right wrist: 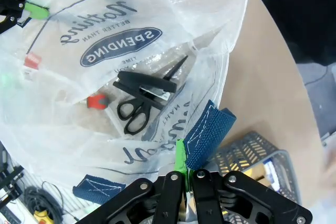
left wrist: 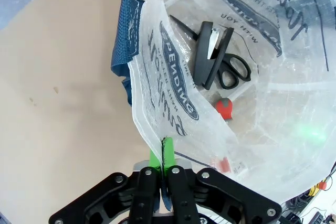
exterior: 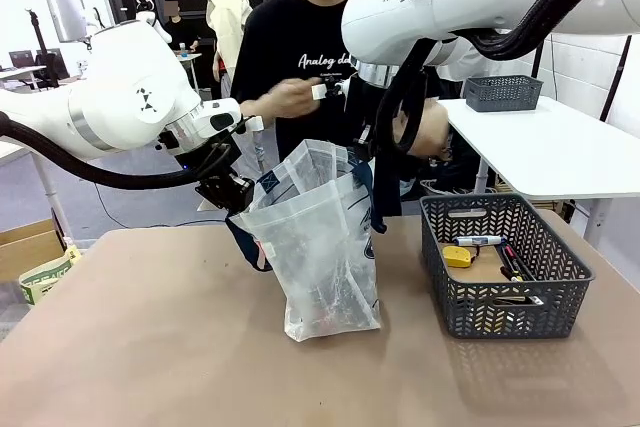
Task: Transfer purchased items from the store into the shopping bag.
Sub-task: Move the Reusable shopping bag to the right side of the table.
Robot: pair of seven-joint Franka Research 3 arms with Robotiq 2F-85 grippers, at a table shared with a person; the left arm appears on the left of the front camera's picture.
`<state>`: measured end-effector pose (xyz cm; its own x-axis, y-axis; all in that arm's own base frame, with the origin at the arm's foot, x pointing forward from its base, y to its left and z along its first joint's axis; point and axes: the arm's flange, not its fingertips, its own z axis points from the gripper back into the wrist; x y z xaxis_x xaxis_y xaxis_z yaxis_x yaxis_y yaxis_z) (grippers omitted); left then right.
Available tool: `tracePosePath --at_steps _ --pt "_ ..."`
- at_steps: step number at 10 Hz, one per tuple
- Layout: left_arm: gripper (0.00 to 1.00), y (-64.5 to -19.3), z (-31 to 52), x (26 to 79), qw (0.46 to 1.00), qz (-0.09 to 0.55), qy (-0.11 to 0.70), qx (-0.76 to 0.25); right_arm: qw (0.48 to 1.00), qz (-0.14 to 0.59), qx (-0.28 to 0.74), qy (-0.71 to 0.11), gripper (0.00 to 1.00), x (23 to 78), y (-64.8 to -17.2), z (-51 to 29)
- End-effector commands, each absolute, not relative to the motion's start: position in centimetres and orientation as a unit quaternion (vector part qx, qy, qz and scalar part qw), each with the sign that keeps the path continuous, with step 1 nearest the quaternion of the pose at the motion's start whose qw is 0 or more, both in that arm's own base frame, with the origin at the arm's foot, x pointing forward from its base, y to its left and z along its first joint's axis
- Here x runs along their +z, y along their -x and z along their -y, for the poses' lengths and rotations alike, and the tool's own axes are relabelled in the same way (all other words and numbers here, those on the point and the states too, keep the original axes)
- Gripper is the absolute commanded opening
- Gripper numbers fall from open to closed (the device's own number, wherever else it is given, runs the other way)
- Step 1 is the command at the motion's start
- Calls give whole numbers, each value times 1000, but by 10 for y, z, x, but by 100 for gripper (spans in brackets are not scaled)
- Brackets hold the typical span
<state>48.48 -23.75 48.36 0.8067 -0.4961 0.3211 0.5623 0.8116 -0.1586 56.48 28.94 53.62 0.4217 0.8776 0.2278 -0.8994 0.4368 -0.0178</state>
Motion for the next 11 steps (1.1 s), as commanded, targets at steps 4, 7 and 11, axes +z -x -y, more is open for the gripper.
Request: tracePosePath --at_steps 4,7,11 --pt "0 -484 237 482 943 133 122 -280 842 101 527 -54 0 536 -565 -290" --pt "0 -484 237 482 943 133 122 -280 842 101 527 -54 0 536 -565 -290" --pt "0 -484 237 482 943 133 122 -280 842 101 527 -54 0 536 -565 -290"
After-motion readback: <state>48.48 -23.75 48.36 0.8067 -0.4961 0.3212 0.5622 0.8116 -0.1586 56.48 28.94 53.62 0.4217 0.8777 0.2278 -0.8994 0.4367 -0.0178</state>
